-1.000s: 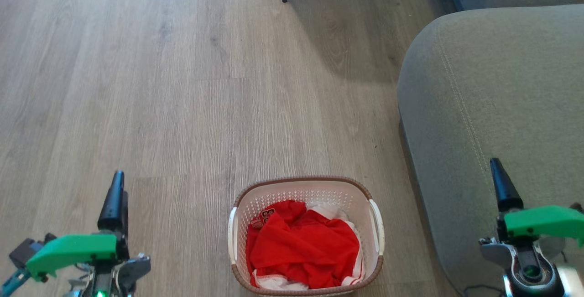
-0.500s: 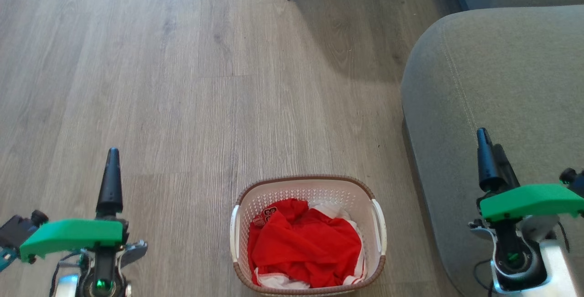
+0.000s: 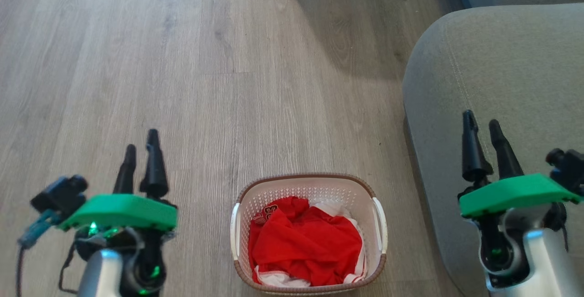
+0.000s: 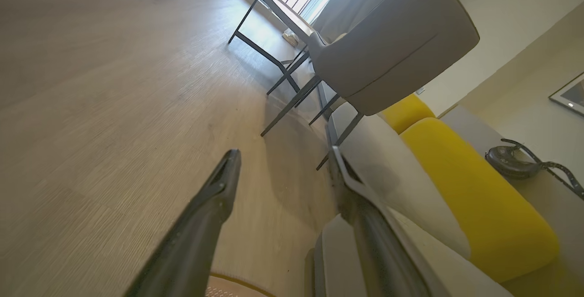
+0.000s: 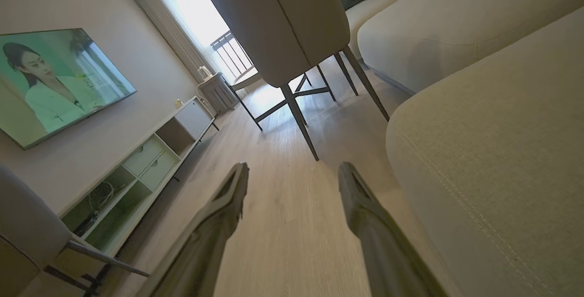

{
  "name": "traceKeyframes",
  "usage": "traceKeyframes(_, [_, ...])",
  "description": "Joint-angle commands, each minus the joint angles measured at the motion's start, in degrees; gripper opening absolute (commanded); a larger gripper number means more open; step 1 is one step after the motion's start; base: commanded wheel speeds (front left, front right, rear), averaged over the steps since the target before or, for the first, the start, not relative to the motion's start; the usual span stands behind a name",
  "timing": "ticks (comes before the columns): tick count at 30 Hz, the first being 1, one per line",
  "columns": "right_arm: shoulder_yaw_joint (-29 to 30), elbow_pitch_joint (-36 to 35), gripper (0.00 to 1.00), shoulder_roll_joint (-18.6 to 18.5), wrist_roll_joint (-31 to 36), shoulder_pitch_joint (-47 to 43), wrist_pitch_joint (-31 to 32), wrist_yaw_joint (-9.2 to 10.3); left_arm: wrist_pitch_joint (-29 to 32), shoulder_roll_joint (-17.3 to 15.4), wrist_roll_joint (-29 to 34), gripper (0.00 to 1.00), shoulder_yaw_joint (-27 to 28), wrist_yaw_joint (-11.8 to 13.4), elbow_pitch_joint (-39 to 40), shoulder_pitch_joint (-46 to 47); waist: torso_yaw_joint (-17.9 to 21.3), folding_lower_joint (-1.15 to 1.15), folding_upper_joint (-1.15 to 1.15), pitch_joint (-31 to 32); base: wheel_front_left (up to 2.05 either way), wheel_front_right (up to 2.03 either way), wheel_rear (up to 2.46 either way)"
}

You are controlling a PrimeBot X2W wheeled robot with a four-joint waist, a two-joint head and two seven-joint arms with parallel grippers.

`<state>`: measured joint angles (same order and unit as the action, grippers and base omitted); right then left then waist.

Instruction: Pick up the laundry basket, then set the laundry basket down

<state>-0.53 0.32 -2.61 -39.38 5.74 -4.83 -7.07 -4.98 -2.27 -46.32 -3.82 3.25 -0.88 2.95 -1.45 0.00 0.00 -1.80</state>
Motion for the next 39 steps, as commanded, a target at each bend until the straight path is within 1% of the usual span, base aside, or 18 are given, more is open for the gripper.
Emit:
traceKeyframes(1, [-1.51,-2.88,1.00,-1.17,2.59,3.37,-0.87,-0.24,-0.68,-0.48,2.73,1.00,0.01,0.84,2.63,3.28,-0.04,0.00,0.00,-0.03,0.00,0.00,0.00])
traceKeyframes(5, [-2.85,-3.85,1.00,-1.40,6.80,3.64,-1.54,-0.25,-1.35,-0.49,8.41,1.00,-3.08,3.50,3.11,3.69,-0.11,0.00,0.00,-0.10,0.00,0.00,0.00])
traceKeyframes(8, [-3.83,-4.24,1.00,-1.63,10.02,3.67,-2.04,-0.26,-1.86,-0.96,11.98,1.00,-5.42,4.91,3.24,4.01,-0.13,0.00,0.00,-0.11,0.00,0.00,0.00])
traceKeyframes(10, [-4.45,-4.33,1.00,-1.73,11.95,3.62,-2.38,-0.27,-2.20,-1.88,14.30,1.00,-7.41,5.98,3.14,4.31,-0.10,0.00,0.00,-0.08,0.00,0.00,0.00])
traceKeyframes(13, [-5.51,-4.14,1.00,-2.08,14.87,3.43,-2.88,-0.28,-2.70,-3.45,17.37,1.00,-10.67,8.32,2.55,4.83,-0.02,0.00,0.00,-0.04,0.00,0.00,0.00])
traceKeyframes(14, [-6.42,-3.59,1.00,-2.58,16.90,3.39,-3.22,-0.28,-3.04,-4.46,18.71,1.00,-12.89,9.34,1.34,5.18,0.02,0.00,0.00,0.01,0.00,0.00,0.00])
traceKeyframes(17, [-5.98,-2.27,1.00,-2.00,18.91,2.91,-3.72,-0.29,-3.54,-6.33,21.84,1.00,-16.53,11.04,-0.07,6.35,0.11,0.00,0.00,0.11,0.00,0.00,0.00])
traceKeyframes(23, [-7.35,-1.64,1.00,-2.02,23.45,3.03,-4.72,-0.31,-4.55,-8.48,26.17,1.00,-22.78,16.57,-1.35,8.76,0.07,0.00,0.00,0.16,0.00,0.00,0.00])
traceKeyframes(26, [-6.73,-2.70,1.00,-1.56,25.51,3.24,-5.23,-0.32,-5.05,-8.20,26.39,1.00,-23.25,20.12,-0.16,9.68,0.00,0.00,0.00,0.01,0.00,0.00,0.00])
traceKeyframes(32, [-7.26,-3.71,1.00,-0.98,28.91,3.70,-6.23,-0.34,-6.06,-8.99,29.61,1.00,-25.12,24.34,2.57,10.84,-0.07,0.00,0.00,-0.37,0.00,0.00,0.00])
traceKeyframes(35, [-8.18,-4.43,1.00,-1.18,30.93,4.20,-6.74,-0.35,-6.57,-9.04,30.82,1.00,-25.07,25.75,4.64,11.10,0.04,0.00,0.00,-0.63,0.00,0.00,0.00])
traceKeyframes(39, [-8.74,-5.68,1.00,-1.20,33.01,4.45,-7.24,-0.36,-7.07,-9.63,33.43,1.00,-26.27,26.60,5.93,11.50,0.16,0.00,0.00,-0.84,0.00,0.00,0.00])
